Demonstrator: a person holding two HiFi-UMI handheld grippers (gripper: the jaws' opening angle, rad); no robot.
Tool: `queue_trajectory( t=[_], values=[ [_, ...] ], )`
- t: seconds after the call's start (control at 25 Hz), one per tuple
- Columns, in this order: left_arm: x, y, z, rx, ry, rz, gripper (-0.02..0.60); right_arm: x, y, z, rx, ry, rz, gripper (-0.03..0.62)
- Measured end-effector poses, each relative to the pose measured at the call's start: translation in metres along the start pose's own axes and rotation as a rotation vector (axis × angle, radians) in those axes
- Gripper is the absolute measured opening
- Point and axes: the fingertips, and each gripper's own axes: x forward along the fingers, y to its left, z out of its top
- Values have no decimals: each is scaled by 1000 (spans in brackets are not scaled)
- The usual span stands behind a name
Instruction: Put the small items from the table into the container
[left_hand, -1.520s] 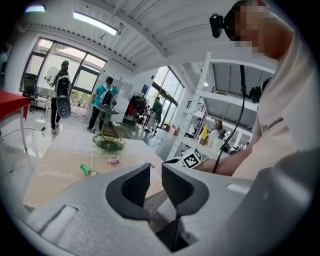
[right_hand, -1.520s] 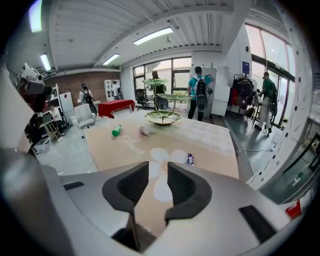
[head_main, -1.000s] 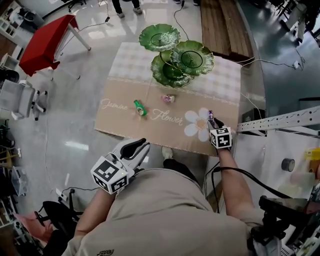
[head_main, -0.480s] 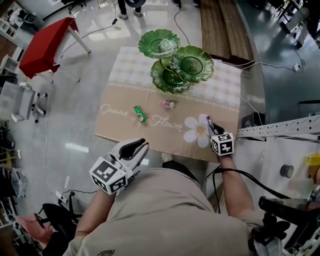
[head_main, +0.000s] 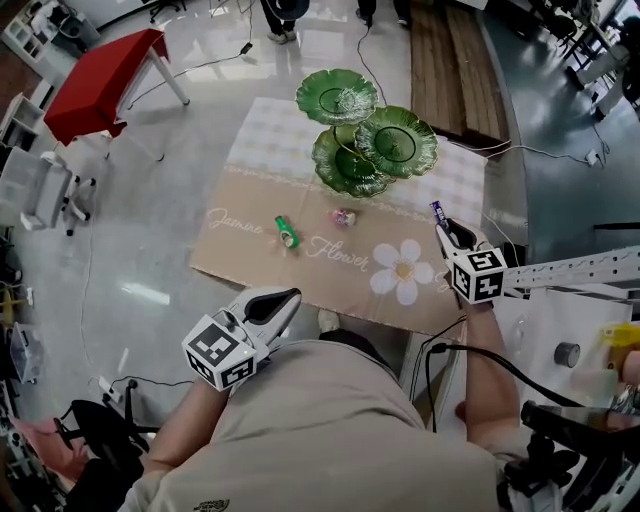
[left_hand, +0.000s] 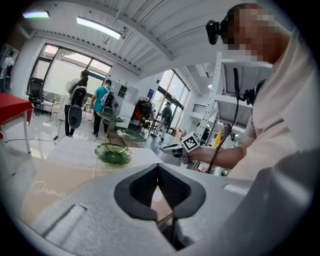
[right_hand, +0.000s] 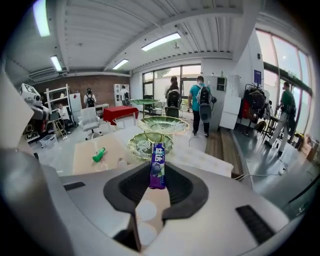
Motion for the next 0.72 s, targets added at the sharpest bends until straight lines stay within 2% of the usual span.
queue_trajectory(
  t=[0.24,0.72],
  values=[
    [-14,2,1,-14,-16,16,8,14,-6,61,-84,-36,28,97],
    [-33,18,-2,-52,-39,112,8,85,-22,125,-210,-2,72,97]
  ],
)
